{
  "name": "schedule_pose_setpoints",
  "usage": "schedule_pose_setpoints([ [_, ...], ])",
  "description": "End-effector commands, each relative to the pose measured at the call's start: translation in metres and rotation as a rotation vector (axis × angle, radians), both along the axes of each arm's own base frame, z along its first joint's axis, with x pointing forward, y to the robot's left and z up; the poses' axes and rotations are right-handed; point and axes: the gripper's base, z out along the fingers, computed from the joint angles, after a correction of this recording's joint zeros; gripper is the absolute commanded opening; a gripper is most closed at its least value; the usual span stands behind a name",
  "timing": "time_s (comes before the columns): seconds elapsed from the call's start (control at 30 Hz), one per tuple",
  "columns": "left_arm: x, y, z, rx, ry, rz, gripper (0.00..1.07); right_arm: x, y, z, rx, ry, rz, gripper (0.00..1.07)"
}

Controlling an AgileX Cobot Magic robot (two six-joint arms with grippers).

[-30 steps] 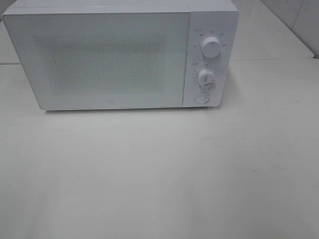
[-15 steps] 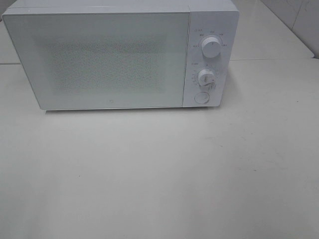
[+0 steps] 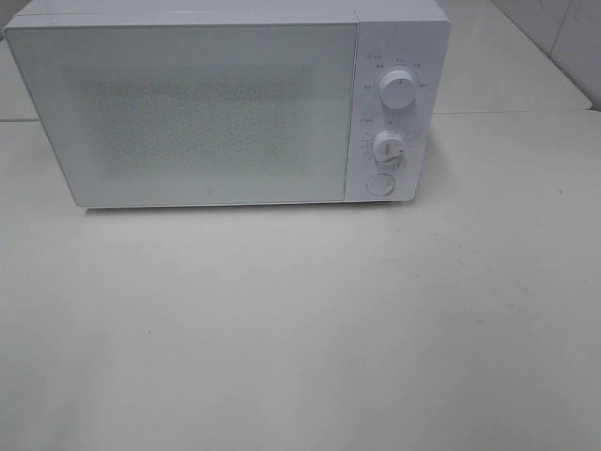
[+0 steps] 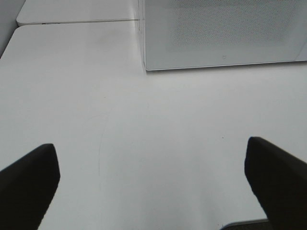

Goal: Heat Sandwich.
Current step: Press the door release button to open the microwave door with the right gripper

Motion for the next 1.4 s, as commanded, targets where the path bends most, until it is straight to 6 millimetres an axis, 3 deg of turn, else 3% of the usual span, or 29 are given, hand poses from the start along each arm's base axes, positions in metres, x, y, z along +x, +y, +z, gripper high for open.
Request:
schedule_pose_setpoints([
  [0.03,-0.003,-0.001,-0.001,-0.011,-0.021,-0.009,1.01,0.012,0.000,0.015,-0.011,-0.048,0.004,0.76],
  [0.23,-0.003,-0.001,-0.001,-0.011,-0.021,-0.009,1.01,0.039,-0.001,0.027,-0.013,-0.099,0.004,0.76],
  [0.33,-0.003,-0.001,-0.001,-0.011,-0.021,-0.009,1.01,0.066,-0.002,0.031,-0.013,-0.091,0.005,0.76],
  [0.77,-0.003,-0.001,-0.001,-0.011,-0.021,-0.009,1.01,0.142,-0.005,0.028,-0.014,-0.099,0.009,0.76],
  [1.0,-0.003,-0.001,-0.001,-0.011,-0.021,-0.009,1.01,0.183,-0.006,0.013,-0.005,-0.080,0.008,0.76],
  [1.3,-0.003,-0.001,-0.001,-0.011,-0.021,-0.009,1.01,0.214,-0.007,-0.005,0.002,-0.157,0.008,0.76],
  [1.4,-0.003,-0.001,-0.001,-0.011,-0.021,-0.009,1.01,0.223,-0.007,-0.026,0.003,-0.175,0.010,0.76],
])
